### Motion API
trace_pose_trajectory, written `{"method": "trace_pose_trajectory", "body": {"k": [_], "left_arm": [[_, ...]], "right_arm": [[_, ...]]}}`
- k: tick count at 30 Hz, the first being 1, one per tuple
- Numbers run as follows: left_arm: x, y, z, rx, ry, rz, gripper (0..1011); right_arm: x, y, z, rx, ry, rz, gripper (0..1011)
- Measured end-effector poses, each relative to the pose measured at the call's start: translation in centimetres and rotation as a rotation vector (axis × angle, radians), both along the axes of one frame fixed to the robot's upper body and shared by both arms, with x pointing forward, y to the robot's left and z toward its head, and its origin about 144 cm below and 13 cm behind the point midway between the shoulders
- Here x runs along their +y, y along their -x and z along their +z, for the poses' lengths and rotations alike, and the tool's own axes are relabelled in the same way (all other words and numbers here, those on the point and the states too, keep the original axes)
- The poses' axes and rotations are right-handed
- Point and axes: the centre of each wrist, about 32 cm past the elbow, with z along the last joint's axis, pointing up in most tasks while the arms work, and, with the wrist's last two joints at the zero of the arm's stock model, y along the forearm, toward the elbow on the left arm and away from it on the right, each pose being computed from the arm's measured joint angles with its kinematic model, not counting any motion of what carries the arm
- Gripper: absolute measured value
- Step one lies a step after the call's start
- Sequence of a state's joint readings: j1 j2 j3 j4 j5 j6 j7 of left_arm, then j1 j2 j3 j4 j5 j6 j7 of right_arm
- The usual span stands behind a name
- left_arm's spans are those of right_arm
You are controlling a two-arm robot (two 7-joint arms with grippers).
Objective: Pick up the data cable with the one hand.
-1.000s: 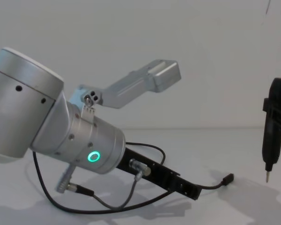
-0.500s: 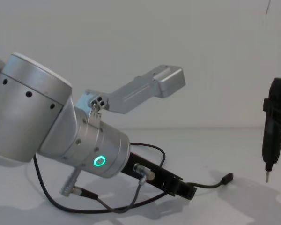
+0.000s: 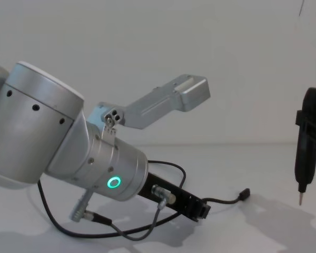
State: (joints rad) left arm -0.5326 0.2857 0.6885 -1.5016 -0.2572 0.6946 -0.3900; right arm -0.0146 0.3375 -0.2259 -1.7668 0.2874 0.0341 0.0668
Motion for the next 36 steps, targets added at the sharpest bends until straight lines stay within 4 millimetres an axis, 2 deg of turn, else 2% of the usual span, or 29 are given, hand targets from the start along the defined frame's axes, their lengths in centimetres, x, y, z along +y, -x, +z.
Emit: {"method": "trace_pose_trajectory", "body": {"k": [5, 12, 17, 22, 36], "left_arm": [[0.0, 0.0, 0.0, 0.0, -0.001, 0.0, 42], [0.0, 0.0, 0.0, 0.0, 0.0, -0.008, 42], [0.4, 0.0, 0.2, -0.008, 0.007, -0.036, 42], [1.1, -0.1, 0.6, -0.029, 0.018, -0.079, 42], [5.3, -0.1, 2.8, -0.119, 0.051, -0.191, 42]], "right_arm": [[0.0, 0.0, 0.0, 0.0, 0.0, 0.0, 279], [0.0, 0.0, 0.3, -0.005, -0.001, 0.001, 279], [-0.1, -0.1, 1.3, -0.02, -0.011, 0.014, 279], [-0.3, -0.3, 2.5, -0.033, -0.031, 0.033, 279], [-0.6, -1.0, 5.4, -0.034, -0.111, 0.098, 279]]}}
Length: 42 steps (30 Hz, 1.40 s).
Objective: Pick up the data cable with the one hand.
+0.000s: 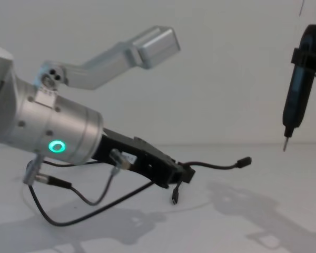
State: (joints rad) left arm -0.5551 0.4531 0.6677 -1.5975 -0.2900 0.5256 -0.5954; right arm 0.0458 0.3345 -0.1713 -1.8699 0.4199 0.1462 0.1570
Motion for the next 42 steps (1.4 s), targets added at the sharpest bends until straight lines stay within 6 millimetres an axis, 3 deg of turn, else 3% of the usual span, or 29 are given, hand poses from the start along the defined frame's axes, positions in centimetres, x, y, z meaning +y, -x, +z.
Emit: {"method": "trace_pose_trajectory", "body": {"k": [14, 42], "left_arm": [[2.0, 0.1, 1.3, -0.035, 0.012, -0.047, 42], [2.8, 0.2, 1.8, -0.05, 0.014, -0.065, 42]], "right_arm": [[-0.1, -1.2, 1.2, 0.002, -0.035, 0.044, 279], [0.6, -4.1, 1.4, 0.006, -0.052, 0.088, 279]]}}
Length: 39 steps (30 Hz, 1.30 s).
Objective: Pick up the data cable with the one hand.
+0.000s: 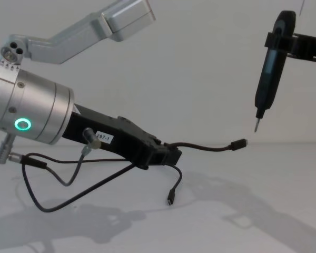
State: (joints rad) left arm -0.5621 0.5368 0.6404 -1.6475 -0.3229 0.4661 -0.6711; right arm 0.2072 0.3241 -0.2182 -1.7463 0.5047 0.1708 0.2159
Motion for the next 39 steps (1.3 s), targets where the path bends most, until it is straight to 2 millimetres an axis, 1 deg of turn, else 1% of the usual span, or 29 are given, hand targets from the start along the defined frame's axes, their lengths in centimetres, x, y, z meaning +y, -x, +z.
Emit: {"method": "trace_pose_trajectory", "body": {"k": [39], "left_arm": [[0.09, 0.01, 0.04, -0.001, 0.0, -0.002, 42]], "right_arm": [[0.54, -1.01, -0.53, 0.024, 0.025, 0.017, 279]]}}
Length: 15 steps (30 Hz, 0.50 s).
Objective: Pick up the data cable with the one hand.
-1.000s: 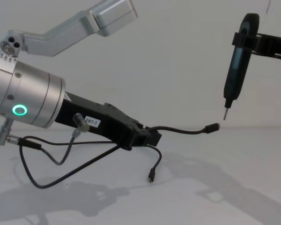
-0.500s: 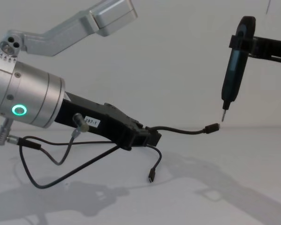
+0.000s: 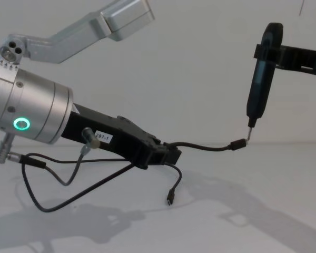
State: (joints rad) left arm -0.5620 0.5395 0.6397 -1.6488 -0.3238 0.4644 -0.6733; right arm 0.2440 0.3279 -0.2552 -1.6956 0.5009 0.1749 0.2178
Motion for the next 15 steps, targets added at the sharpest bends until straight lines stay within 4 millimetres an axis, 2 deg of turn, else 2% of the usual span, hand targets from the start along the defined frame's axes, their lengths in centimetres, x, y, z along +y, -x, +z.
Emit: {"method": "trace_pose_trajectory", "body": {"k": [15], "left_arm": [[0.0, 0.0, 0.0, 0.0, 0.0, 0.0, 42]], "right_arm": [[0.03, -0.09, -0.03, 0.007, 0.01, 0.01, 279]]}}
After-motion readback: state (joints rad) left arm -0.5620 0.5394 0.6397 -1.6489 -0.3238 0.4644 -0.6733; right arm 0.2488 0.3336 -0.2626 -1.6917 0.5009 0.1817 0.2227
